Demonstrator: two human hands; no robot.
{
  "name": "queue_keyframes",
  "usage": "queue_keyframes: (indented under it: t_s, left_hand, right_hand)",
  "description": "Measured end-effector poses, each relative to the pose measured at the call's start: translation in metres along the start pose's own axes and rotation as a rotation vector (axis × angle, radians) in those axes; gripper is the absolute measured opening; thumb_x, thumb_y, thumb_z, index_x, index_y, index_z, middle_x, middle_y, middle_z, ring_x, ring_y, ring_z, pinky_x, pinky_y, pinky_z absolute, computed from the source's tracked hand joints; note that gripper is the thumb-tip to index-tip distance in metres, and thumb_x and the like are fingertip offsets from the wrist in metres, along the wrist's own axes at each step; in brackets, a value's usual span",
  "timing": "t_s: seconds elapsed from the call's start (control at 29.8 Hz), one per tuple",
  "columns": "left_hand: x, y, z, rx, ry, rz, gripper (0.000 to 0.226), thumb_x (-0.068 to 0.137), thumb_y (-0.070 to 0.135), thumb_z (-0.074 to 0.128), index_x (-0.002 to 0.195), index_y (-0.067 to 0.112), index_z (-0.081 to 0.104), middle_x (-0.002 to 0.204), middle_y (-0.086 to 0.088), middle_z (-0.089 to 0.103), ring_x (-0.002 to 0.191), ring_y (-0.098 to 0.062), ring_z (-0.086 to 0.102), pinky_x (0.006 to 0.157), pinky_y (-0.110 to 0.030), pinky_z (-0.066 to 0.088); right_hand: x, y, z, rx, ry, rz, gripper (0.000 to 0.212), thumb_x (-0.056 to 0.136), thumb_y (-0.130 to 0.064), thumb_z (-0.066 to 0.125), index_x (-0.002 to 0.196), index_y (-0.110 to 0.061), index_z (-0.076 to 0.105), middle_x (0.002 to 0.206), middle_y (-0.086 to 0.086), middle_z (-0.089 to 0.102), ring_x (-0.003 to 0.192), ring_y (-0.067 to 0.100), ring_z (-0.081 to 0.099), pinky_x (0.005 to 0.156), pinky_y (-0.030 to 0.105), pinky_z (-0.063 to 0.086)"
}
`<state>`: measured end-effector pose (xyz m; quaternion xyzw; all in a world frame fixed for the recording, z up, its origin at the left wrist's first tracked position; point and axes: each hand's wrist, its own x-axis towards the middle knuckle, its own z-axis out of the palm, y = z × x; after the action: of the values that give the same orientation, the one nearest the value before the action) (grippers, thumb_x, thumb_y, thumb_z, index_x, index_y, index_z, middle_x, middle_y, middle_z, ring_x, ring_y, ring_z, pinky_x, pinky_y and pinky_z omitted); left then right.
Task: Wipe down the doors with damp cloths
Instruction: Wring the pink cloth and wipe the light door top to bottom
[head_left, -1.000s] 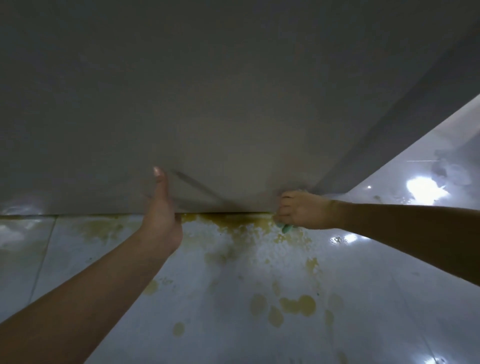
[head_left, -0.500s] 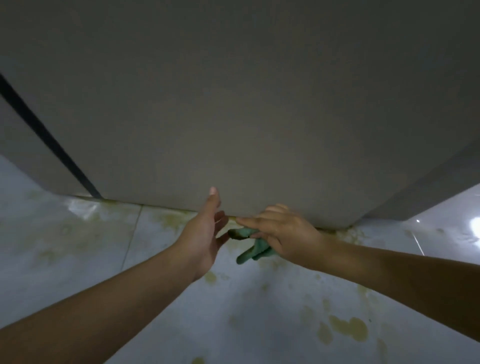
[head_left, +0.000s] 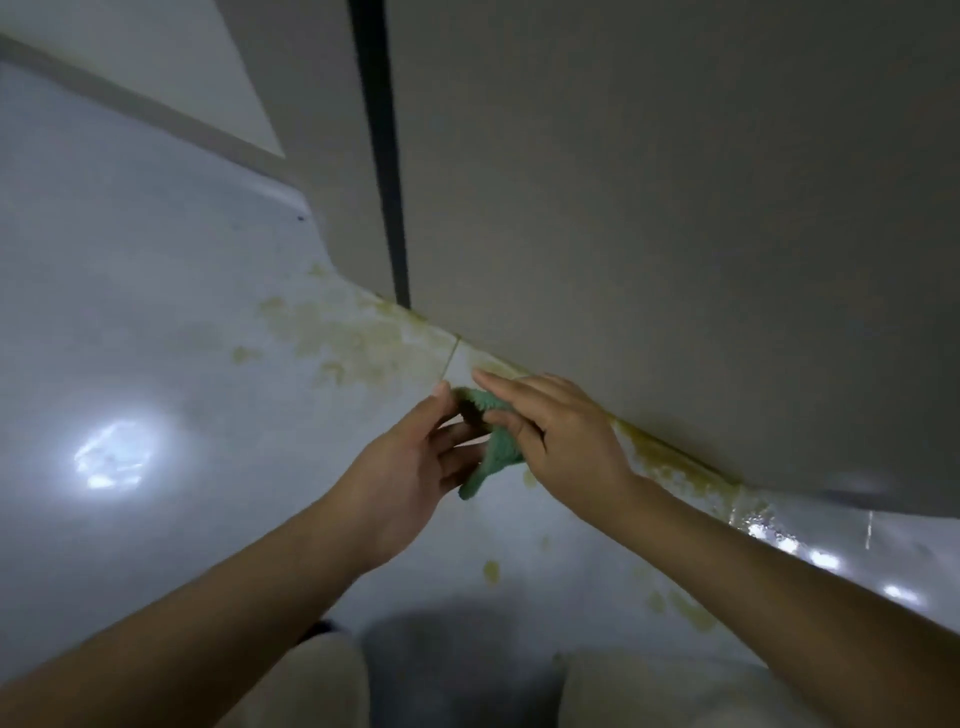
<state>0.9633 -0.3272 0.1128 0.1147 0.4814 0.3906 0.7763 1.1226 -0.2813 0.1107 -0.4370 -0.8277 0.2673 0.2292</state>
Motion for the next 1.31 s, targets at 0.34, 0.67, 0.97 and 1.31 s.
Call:
queue_keyframes:
  t_s: [0.34,0.67,0.97,1.31]
  left_hand:
    - [-0.243,0.16,0.012,-0.079,0.189,0.192,0.042,0.091,0.037,0.05,0.125,0.013,0.057,0.11,-0.006,0.065,0.105,-0.02,0.059,0.096,-0.033,0.038]
    - [-0.387,0.301,-0.057,0.018,0.481,0.282,0.029,0.084,0.012,0.067,0.114,0.014,0.066,0.106,0.003,0.072,0.097,-0.006,0.066,0.073,-0.011,0.048]
    - [-0.405,0.424,-0.114,-0.151,0.718,0.335,0.026,0.068,0.031,0.072,0.086,0.012,0.072,0.079,-0.001,0.07,0.077,-0.013,0.059,0.067,-0.019,0.048]
    - [-0.404,0.602,-0.177,-0.44,0.723,0.441,0.018,0.088,0.019,0.059,0.096,0.004,0.064,0.082,-0.01,0.067,0.069,-0.015,0.065,0.055,-0.024,0.053]
  right_hand:
    - [0.101,-0.27,-0.088,0.384,-0.258,0.324,0.031,0.093,-0.026,0.057,0.124,-0.023,0.063,0.115,-0.016,0.062,0.105,-0.007,0.056,0.089,0.009,0.044]
    - [0.207,-0.481,-0.073,0.682,-0.179,0.581,0.032,0.09,-0.033,0.06,0.118,-0.02,0.066,0.107,-0.012,0.069,0.093,-0.005,0.064,0.078,0.012,0.052]
    - [0.335,-0.549,-0.048,0.729,-0.195,0.642,0.032,0.091,-0.031,0.061,0.118,-0.014,0.067,0.106,0.0,0.071,0.095,0.011,0.067,0.085,0.033,0.056]
    - [0.504,-0.606,-0.064,0.713,-0.38,0.506,0.028,0.091,-0.035,0.059,0.116,-0.048,0.056,0.103,-0.025,0.06,0.093,-0.018,0.056,0.073,0.006,0.046]
